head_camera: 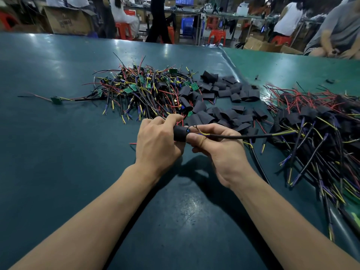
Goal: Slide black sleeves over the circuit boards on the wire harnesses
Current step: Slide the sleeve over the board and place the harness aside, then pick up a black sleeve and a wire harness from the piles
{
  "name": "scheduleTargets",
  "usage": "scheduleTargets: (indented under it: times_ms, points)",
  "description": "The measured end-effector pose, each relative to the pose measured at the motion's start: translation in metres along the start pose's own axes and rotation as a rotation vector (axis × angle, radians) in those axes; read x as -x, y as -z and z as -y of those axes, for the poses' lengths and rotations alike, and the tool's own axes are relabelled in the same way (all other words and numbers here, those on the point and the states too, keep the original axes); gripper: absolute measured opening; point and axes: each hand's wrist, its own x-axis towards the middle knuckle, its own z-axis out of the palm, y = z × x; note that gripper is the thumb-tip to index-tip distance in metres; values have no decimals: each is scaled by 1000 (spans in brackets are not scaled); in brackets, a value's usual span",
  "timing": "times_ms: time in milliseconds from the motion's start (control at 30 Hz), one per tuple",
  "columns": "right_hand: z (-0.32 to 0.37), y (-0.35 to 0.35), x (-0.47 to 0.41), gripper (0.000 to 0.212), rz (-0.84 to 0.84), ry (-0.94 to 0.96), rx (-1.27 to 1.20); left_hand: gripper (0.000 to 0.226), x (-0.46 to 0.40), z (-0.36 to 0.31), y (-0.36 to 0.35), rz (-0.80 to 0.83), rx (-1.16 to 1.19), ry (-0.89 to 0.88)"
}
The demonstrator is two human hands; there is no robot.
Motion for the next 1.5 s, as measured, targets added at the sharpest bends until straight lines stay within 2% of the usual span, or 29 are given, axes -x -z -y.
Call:
scheduleTargets:
  times_ms: [100,233,367,433,633,733,833,967,1067,1200,1267,1333,1400,1500]
  points:
    - [-2,0,1,21,-3,55,34,49,1,-4,1,7,21,-6]
    - [-3,0,0,18,-32,122,-79,59,3,-7,0,45,70,-34]
    - [-3,2,-1,14,68,24,-185,65,6,-12,5,6,99,-33]
    - [-3,5,-2,22,116,-36,-208,67,7,-14,8,8,141,-62]
    - [1,14,1,18,293,-171,-148,67,9,-14,14,71,174,-105]
    - [2,13,1,23,277,-187,-107,70,10,-13,16,79,194,-136]
    - [0,7,2,18,219,-148,66,73,3,-4,13,103,63,-123]
    - [-4,-2,6,17,265,-84,179,69,-6,5,11,151,-5,-153]
    - [1,3,3,11,132,39,258,68,-3,6,8,75,-17,-180]
    - [24,27,-10,17,-240,141,51,59,-4,11,3,-110,-78,-48]
    - [37,47,-16,25,-486,161,-159,50,-4,16,-1,-61,-117,20]
    - [47,72,-22,40,-669,112,-431,42,-2,19,-6,58,-125,74]
    - [52,94,-26,48,-703,-10,-563,41,0,22,-11,169,-112,91]
    - [47,104,-29,40,-632,-114,-548,39,0,25,-14,238,-131,98]
